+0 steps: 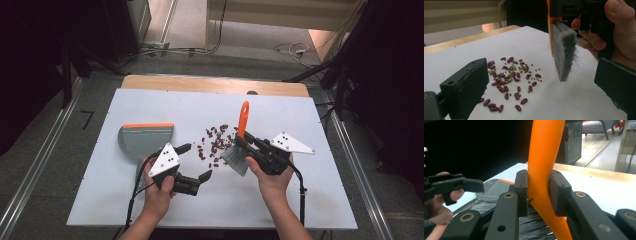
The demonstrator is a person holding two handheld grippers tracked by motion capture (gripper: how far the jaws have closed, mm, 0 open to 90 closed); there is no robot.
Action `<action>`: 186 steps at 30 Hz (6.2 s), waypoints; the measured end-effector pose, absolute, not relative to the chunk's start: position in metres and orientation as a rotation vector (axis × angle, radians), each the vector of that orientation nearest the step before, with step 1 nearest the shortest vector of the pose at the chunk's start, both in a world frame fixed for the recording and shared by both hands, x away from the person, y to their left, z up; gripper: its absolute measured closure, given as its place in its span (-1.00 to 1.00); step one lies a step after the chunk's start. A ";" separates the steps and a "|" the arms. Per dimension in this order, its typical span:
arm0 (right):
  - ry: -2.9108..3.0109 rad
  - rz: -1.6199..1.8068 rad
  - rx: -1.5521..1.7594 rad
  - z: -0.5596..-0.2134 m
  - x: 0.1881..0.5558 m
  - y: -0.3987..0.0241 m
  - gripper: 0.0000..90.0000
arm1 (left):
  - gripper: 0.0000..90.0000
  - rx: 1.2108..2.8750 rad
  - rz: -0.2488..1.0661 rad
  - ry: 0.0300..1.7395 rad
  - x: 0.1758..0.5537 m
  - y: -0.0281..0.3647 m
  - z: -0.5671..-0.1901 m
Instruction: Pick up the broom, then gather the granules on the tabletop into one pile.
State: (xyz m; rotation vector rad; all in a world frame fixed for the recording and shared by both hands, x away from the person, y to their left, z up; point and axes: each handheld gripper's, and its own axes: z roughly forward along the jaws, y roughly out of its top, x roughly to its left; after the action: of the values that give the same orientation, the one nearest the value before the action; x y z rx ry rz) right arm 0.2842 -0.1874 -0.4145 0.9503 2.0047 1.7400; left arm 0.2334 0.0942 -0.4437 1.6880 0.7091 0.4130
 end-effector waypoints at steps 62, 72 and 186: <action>2.182 1.855 0.728 -0.401 0.275 -0.170 0.04 | 0.91 1.779 0.266 0.736 0.238 0.081 -0.447; 2.328 1.915 0.534 -0.410 0.288 -0.176 0.07 | 0.91 1.787 0.202 0.627 0.241 0.094 -0.443; 2.391 0.419 0.988 -0.436 0.456 -0.159 0.52 | -1.00 1.725 0.366 0.797 0.241 0.190 -0.452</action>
State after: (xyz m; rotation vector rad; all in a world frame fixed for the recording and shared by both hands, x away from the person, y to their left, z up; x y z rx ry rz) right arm 0.4560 -0.1592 -0.4363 0.9878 2.3913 0.4193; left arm 0.2415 0.1904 -0.4518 1.7245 0.7965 0.3657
